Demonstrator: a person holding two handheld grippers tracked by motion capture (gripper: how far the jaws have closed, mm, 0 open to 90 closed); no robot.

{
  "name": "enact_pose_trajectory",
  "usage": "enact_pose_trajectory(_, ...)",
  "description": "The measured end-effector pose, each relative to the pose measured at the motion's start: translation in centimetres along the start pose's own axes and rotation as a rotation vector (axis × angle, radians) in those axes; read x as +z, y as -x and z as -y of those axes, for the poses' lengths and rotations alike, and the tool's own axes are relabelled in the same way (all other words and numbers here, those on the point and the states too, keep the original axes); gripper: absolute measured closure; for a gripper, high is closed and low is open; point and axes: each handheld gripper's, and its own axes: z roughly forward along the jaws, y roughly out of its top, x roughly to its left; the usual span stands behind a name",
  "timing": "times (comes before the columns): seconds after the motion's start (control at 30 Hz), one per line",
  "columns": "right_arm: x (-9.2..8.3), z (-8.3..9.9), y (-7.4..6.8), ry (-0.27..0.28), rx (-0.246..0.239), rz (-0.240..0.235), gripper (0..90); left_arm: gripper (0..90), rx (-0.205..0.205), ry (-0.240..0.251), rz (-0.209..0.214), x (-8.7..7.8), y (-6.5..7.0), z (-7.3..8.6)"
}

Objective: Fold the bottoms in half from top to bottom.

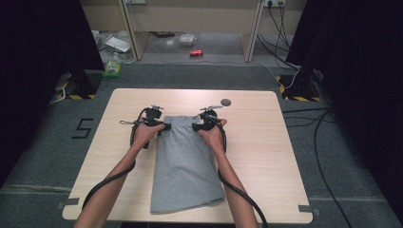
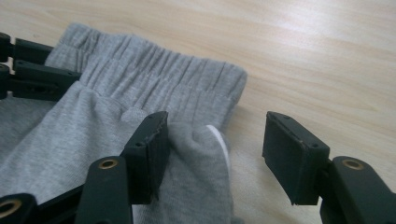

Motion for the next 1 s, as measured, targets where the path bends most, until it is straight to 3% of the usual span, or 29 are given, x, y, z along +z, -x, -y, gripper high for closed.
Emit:
enact_pose_trajectory(0.2,1.3,0.1,0.1,-0.024,0.026,0.002,41.2,61.0,-0.001,0.003,0.000,0.0,0.0,0.0)
enact_pose_trajectory(0.27,1.4,0.0,0.0,-0.026,0.016,0.002,42.9,61.0,-0.001,0.001,0.001,0.0,0.0,0.0)
enact_pose_trajectory(0.37,1.4,-0.1,-0.1,-0.035,0.008,-0.024,54.8,61.0,0.001,0.004,-0.001,0.0,0.0,0.0)
enact_pose_trajectory(0.43,1.4,0.0,-0.1,-0.037,0.044,-0.062,63.6,61.3,-0.001,0.008,0.004,0.0,0.0,0.1)
enact_pose_trajectory(0.6,1.4,0.1,0.3,-0.039,0.089,-0.099,74.7,65.0,-0.017,0.024,0.028,0.0,-0.2,0.2)
enact_pose_trajectory(0.7,1.2,0.1,0.4,-0.028,0.091,-0.108,77.2,66.7,-0.031,0.042,0.050,-0.1,-0.4,0.1)
enact_pose_trajectory(0.83,0.6,-0.5,0.6,0.000,0.089,-0.115,78.4,68.5,-0.011,0.068,0.039,-0.7,0.0,-0.6)
enact_pose_trajectory(1.0,-0.8,-1.7,1.0,0.055,0.082,-0.116,78.7,69.0,-0.003,0.123,0.052,-2.5,0.4,-2.5)
